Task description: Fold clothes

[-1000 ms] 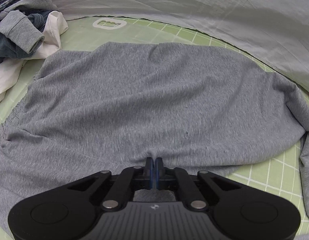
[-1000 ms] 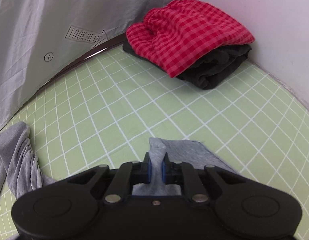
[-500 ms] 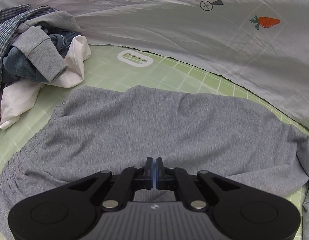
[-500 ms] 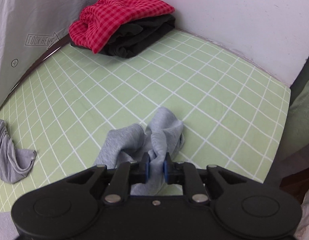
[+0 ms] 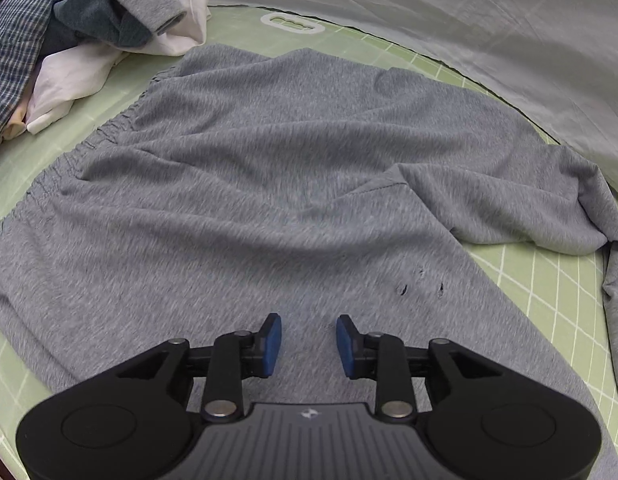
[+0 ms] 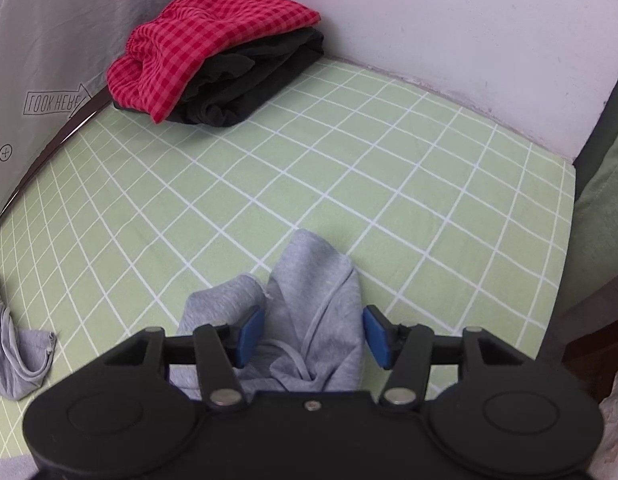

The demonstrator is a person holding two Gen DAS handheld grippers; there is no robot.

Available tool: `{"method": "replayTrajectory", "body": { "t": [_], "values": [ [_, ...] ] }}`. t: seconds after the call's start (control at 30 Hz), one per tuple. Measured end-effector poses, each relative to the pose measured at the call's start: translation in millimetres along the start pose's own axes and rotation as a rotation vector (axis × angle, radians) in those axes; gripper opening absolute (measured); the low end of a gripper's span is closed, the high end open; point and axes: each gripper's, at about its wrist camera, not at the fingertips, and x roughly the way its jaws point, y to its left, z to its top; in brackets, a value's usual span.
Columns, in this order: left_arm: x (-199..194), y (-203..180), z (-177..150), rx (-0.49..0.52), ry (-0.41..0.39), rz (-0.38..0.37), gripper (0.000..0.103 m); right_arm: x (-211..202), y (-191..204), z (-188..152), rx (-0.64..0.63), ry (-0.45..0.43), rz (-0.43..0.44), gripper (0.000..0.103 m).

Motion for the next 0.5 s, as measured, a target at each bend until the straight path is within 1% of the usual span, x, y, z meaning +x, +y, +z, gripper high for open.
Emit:
{"method": "replayTrajectory", "body": {
  "t": [0.1,0.17,0.23,0.3,0.37,0.43,0.5],
  "values": [
    [-4.1,7.0,-2.6,-0.003,0.001,0.015,0.034,-9.2,-0.2,-3.2,-0.049,-0.076,0.003,0.048],
    [-5.9,9.8,-3.0,-0.002,0.003,0.025,0.034,-16.4,3.4,-3.7,-0.1,-0.135,0.021,0.049],
    [-6.7,10.2,-3.3,0.004,0.01,0.014,0.037,-24.2,8.5,-3.1,-0.16,-0.198,0.045,0.048],
    [-6.5,9.0,-4.3,0.014,0.013,0.006,0.04,-23.1,13.6,-4.2,-0.184,-0.19,0.08,0.048],
    [-6.1,6.5,-5.2,0.031,0.012,0.011,0.041,-21.3,18.8,-5.5,-0.205,-0.178,0.115,0.045],
    [-5.7,4.1,-6.1,0.047,0.012,0.015,0.042,-14.5,21.4,-10.2,-0.19,-0.133,0.146,0.044],
    [-5.6,2.8,-6.8,0.055,0.01,0.018,0.042,-13.6,24.7,-16.7,-0.18,-0.116,0.181,0.039]
  ]
}}
